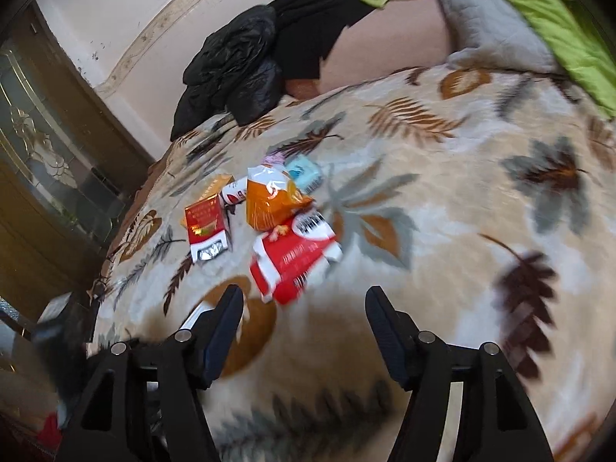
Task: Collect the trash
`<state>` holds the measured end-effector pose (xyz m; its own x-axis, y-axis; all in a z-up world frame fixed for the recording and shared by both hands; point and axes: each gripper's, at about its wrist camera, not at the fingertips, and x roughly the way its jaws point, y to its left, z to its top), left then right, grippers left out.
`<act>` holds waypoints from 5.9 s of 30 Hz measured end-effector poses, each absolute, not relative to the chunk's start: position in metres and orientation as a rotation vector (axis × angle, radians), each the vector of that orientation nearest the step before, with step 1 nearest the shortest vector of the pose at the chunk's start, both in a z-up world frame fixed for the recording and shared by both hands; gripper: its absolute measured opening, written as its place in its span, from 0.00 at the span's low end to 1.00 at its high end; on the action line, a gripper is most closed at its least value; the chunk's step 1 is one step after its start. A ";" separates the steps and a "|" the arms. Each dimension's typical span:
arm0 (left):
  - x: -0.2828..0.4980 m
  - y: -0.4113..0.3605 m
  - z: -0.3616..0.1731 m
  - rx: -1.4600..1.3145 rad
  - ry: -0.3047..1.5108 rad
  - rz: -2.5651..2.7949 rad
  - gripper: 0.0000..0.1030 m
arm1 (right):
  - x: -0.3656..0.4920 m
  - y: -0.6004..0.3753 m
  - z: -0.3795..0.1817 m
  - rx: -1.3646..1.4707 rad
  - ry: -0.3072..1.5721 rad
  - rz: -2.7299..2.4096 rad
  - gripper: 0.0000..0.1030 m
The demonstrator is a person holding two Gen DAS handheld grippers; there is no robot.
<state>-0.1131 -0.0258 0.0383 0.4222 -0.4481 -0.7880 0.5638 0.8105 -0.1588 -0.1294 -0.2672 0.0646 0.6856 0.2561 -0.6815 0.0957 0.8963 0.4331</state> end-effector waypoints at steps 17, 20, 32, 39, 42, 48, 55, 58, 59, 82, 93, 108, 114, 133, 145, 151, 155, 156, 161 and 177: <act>-0.096 0.001 0.034 0.032 0.876 -0.509 0.50 | -0.072 -0.220 0.027 0.468 0.933 0.345 0.31; -0.096 0.002 0.035 0.032 0.870 -0.496 0.50 | -0.067 -0.212 0.028 0.475 0.924 0.371 0.31; -0.099 0.006 0.040 0.032 0.835 -0.467 0.50 | -0.094 -0.190 0.055 0.436 0.797 0.295 0.05; -0.117 -0.002 0.050 0.085 0.768 -0.465 0.50 | -0.163 -0.181 0.072 0.325 0.701 0.151 0.05; -0.129 -0.003 0.057 0.106 0.737 -0.460 0.50 | -0.186 -0.179 0.076 0.308 0.670 0.113 0.05; -0.152 -0.003 0.065 0.130 0.730 -0.452 0.50 | -0.208 -0.175 0.081 0.279 0.658 0.091 0.05; -0.181 -0.003 0.070 0.170 0.716 -0.457 0.50 | -0.225 -0.174 0.082 0.272 0.650 0.085 0.05; -0.189 -0.004 0.072 0.186 0.710 -0.454 0.50 | -0.230 -0.174 0.083 0.271 0.650 0.079 0.05; -0.191 -0.005 0.073 0.190 0.710 -0.453 0.50 | -0.232 -0.173 0.083 0.269 0.652 0.079 0.05; -0.204 0.000 0.079 0.225 0.690 -0.426 0.50 | -0.241 -0.173 0.081 0.271 0.670 0.081 0.05; -0.203 0.000 0.077 0.229 0.695 -0.426 0.50 | -0.245 -0.169 0.080 0.267 0.673 0.087 0.05; -0.205 -0.007 0.075 0.237 0.701 -0.439 0.50 | -0.256 -0.169 0.086 0.306 0.681 0.106 0.05; -0.206 -0.009 0.076 0.241 0.705 -0.449 0.50 | -0.261 -0.168 0.092 0.303 0.671 0.111 0.05; -0.227 -0.042 0.104 0.208 0.706 -0.678 0.50 | -0.303 -0.212 0.113 0.384 0.627 0.030 0.05; -0.281 -0.147 0.128 0.274 0.721 -1.007 0.50 | -0.411 -0.320 0.116 0.514 0.585 -0.267 0.05; -0.312 -0.211 0.129 0.286 0.797 -1.179 0.50 | -0.474 -0.371 0.113 0.570 0.557 -0.428 0.05; -0.331 -0.253 0.124 0.295 0.866 -1.271 0.50 | -0.501 -0.393 0.107 0.604 0.557 -0.481 0.06; -0.336 -0.263 0.121 0.304 0.877 -1.286 0.50 | -0.503 -0.395 0.106 0.609 0.559 -0.483 0.06; -0.355 -0.298 0.112 0.323 0.925 -1.360 0.58 | -0.515 -0.409 0.095 0.640 0.594 -0.501 0.09; -0.319 -0.239 0.123 0.253 0.875 -1.225 0.66 | -0.482 -0.392 0.106 0.624 0.577 -0.413 0.30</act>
<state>-0.3194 -0.2388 0.1232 0.0709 -0.7107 -0.6999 0.8924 0.3586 -0.2738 -0.4821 -0.3925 0.1062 0.7661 -0.1873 -0.6148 0.5216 0.7401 0.4245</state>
